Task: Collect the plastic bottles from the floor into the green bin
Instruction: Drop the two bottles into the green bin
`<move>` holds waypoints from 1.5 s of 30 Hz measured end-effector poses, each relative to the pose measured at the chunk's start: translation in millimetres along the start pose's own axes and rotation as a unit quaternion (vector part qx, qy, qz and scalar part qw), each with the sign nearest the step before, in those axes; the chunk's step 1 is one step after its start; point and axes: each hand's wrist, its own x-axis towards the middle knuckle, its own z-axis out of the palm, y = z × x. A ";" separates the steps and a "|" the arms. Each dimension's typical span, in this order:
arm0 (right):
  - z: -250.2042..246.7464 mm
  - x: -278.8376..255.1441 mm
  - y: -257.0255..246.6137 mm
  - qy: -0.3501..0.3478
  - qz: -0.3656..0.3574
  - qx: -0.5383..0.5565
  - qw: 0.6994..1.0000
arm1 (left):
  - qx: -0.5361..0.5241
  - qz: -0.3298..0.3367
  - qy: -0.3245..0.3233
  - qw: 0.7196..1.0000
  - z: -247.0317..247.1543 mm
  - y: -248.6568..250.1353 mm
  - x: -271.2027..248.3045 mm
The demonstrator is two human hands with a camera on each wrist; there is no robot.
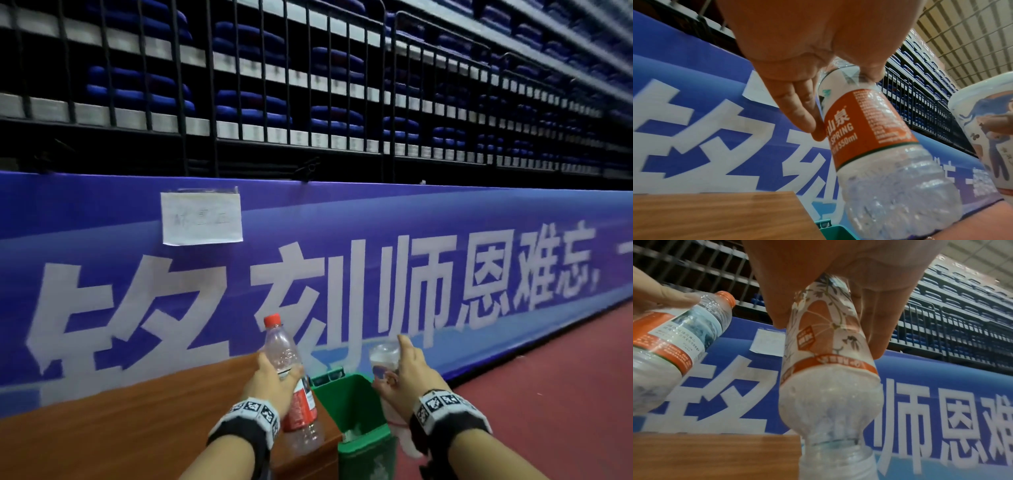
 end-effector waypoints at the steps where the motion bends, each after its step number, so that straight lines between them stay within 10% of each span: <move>1: 5.4 19.8 1.2 0.007 0.012 0.001 1.000 | -0.008 0.004 -0.005 1.000 7.3 0.7 25.2; 13: 98.8 181.1 92.1 -0.002 0.123 -0.001 0.992 | 0.056 0.012 -0.124 0.991 160.5 -4.6 213.4; 26: 168.9 472.7 171.3 -0.086 0.021 -0.031 0.996 | 0.046 -0.085 -0.069 0.993 306.2 25.2 422.1; 45: 298.9 658.4 187.2 -0.214 -0.045 -0.128 0.967 | 0.087 -0.179 -0.140 0.970 422.8 -38.2 589.9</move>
